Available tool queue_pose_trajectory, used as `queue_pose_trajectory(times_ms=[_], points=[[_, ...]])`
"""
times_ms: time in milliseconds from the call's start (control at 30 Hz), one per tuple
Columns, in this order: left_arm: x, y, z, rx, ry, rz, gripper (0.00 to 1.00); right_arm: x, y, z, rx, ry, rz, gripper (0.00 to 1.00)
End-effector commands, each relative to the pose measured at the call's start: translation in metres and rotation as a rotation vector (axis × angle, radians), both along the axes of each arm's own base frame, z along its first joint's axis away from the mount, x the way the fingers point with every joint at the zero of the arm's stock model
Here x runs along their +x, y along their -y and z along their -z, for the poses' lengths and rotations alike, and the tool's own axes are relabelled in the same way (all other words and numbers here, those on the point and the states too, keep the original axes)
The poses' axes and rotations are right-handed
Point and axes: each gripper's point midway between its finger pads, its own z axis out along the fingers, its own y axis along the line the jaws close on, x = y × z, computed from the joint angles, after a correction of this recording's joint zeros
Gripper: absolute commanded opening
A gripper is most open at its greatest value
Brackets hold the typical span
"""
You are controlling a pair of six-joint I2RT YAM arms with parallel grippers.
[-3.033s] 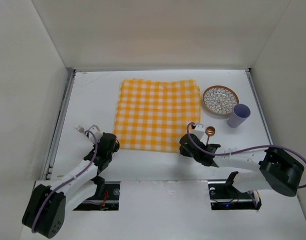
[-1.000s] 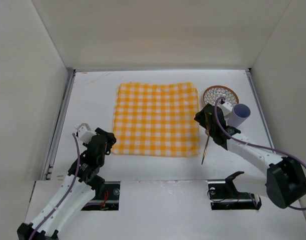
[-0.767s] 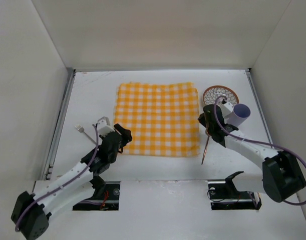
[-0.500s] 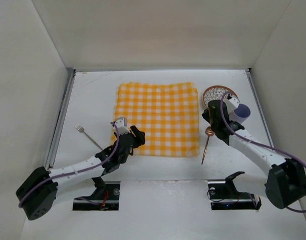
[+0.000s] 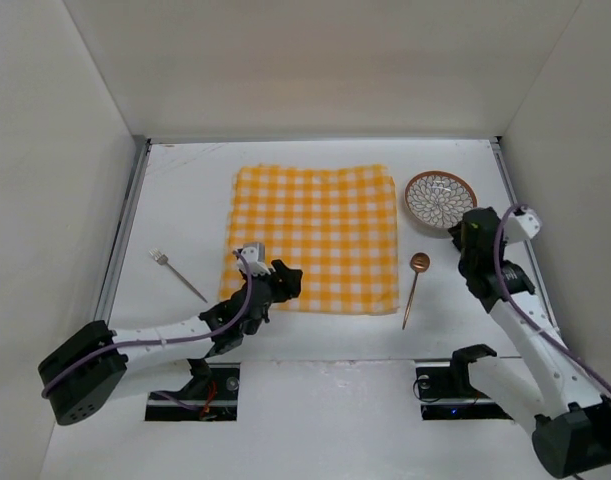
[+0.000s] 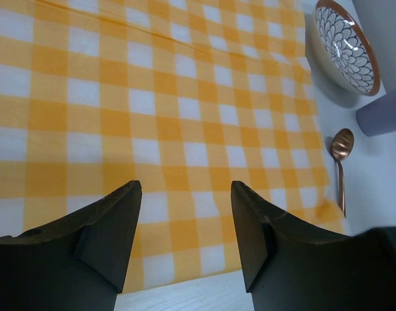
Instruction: Set the dinner table for one person
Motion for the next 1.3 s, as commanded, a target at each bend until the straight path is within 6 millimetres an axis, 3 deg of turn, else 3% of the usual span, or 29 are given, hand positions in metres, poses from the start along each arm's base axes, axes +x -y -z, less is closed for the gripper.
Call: queue_pose_trajectory(times_ms=[0,67,200,467,667,800,867,967,1100,1200,1267], points=[[0.004,0.009,-0.007,-0.026,0.032,0.003,0.55,-0.022,0.055,-0.010,-0.124,-0.057,0.142,0.49],[0.004,0.014,-0.004,-0.018,0.028,0.011,0.55,-0.027,0.078,0.001,-0.149,-0.118,0.192,0.51],[0.004,0.021,0.005,0.009,0.016,0.024,0.55,-0.024,0.098,0.016,-0.163,-0.198,0.196,0.56],[0.003,0.030,0.011,0.025,0.004,0.047,0.55,0.011,0.103,0.012,-0.179,-0.255,0.136,0.58],[0.004,0.027,0.009,0.015,0.009,0.041,0.55,0.026,0.104,0.039,-0.131,-0.301,0.102,0.55],[0.005,0.023,0.005,0.006,0.019,0.029,0.55,0.032,0.103,0.057,-0.108,-0.343,0.087,0.43],[0.005,0.021,0.006,0.007,0.018,0.025,0.55,0.032,0.100,0.061,-0.091,-0.352,0.081,0.26],[0.005,0.020,0.005,0.004,0.021,0.023,0.55,0.021,0.103,0.039,-0.107,-0.299,0.124,0.11],[0.007,0.018,0.007,0.008,0.016,0.017,0.55,-0.004,0.106,-0.012,-0.169,-0.211,0.182,0.09],[0.009,0.015,0.002,-0.002,0.027,0.005,0.55,-0.007,0.083,-0.054,-0.221,-0.157,0.108,0.09],[0.011,0.010,0.001,-0.006,0.031,-0.010,0.56,0.008,0.053,-0.072,-0.232,-0.130,0.006,0.09]])
